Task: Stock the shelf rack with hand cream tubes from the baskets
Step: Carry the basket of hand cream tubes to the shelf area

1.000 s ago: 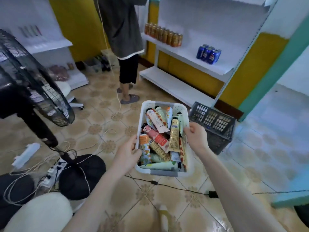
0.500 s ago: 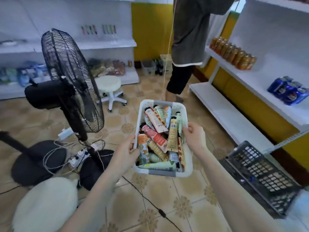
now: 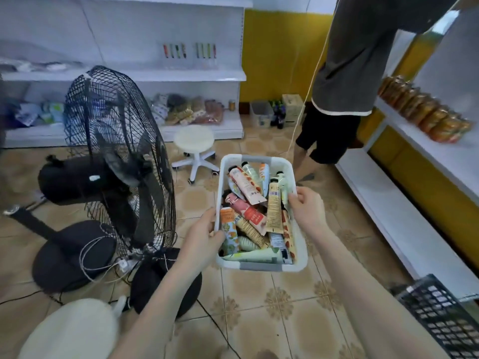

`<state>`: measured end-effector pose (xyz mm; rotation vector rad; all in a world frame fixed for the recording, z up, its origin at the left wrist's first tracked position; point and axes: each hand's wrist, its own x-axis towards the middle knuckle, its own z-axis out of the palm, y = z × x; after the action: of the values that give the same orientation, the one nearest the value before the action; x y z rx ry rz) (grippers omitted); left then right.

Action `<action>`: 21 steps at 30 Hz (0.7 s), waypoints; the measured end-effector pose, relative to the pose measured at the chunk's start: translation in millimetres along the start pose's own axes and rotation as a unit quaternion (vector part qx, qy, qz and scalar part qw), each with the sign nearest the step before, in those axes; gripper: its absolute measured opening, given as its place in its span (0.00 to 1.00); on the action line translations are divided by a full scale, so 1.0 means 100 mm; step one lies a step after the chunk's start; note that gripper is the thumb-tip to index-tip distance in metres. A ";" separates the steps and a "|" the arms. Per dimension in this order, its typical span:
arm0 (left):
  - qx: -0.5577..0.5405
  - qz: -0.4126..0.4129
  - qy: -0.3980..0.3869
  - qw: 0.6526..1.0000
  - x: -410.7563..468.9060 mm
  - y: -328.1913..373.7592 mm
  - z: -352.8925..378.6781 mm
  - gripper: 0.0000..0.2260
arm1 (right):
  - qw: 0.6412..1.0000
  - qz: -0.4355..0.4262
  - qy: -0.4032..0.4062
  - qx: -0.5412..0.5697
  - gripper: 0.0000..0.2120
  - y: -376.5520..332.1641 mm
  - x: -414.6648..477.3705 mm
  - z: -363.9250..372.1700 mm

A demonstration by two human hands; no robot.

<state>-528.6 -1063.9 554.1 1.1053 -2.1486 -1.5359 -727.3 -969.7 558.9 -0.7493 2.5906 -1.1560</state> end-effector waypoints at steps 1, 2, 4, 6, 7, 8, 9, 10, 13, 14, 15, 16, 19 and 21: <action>0.001 -0.001 0.003 1.000 0.10 0.03 -0.01 0.17 | 1.000 -0.004 0.003 -0.002 0.12 -0.04 0.10 0.02; 0.001 0.000 0.007 1.000 0.19 0.05 -0.02 0.17 | 1.000 -0.007 0.003 -0.003 0.12 -0.07 0.21 0.04; -0.003 -0.001 0.020 1.000 0.40 0.08 -0.02 0.16 | 1.000 -0.010 -0.001 -0.005 0.12 -0.13 0.43 0.08; -0.016 -0.003 0.032 0.999 0.59 0.12 -0.02 0.17 | 1.000 -0.018 -0.008 -0.004 0.11 -0.18 0.66 0.12; -0.022 -0.004 0.040 0.999 0.68 0.15 -0.01 0.17 | 1.000 -0.024 -0.011 -0.003 0.11 -0.21 0.78 0.14; -0.025 -0.005 0.046 0.999 0.74 0.17 -0.01 0.17 | 0.999 -0.030 -0.014 -0.002 0.11 -0.23 0.87 0.16; -0.025 -0.006 0.054 0.998 0.83 0.20 0.01 0.18 | 0.999 -0.035 -0.018 -0.002 0.11 -0.25 0.98 0.18; -0.026 -0.007 0.061 0.998 0.94 0.23 0.02 0.18 | 0.999 -0.041 -0.023 -0.001 0.11 -0.26 1.13 0.21; -0.037 -0.023 0.077 0.996 1.34 0.32 0.11 0.18 | 0.998 -0.052 -0.043 -0.001 0.10 -0.22 1.62 0.29; -0.038 -0.028 0.082 0.996 1.49 0.35 0.15 0.17 | 0.997 -0.053 -0.050 0.004 0.09 -0.20 1.79 0.33; -0.039 -0.033 0.087 0.995 1.64 0.39 0.19 0.17 | 0.997 -0.053 -0.058 0.009 0.09 -0.19 1.98 0.35; -0.040 -0.040 0.090 0.994 1.80 0.42 0.24 0.16 | 0.996 -0.053 -0.065 0.012 0.09 -0.17 2.16 0.37; -0.042 -0.055 0.101 0.992 2.31 0.56 0.38 0.16 | 0.994 -0.064 -0.088 0.007 0.10 -0.16 2.75 0.39; -0.043 -0.062 0.108 0.991 2.64 0.67 0.46 0.17 | 0.992 -0.079 -0.098 -0.008 0.09 -0.15 3.12 0.38</action>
<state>-762.2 -1211.5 543.3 1.3305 -1.8860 -1.4679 -972.8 -1167.0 550.1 -1.0318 2.4170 -1.0467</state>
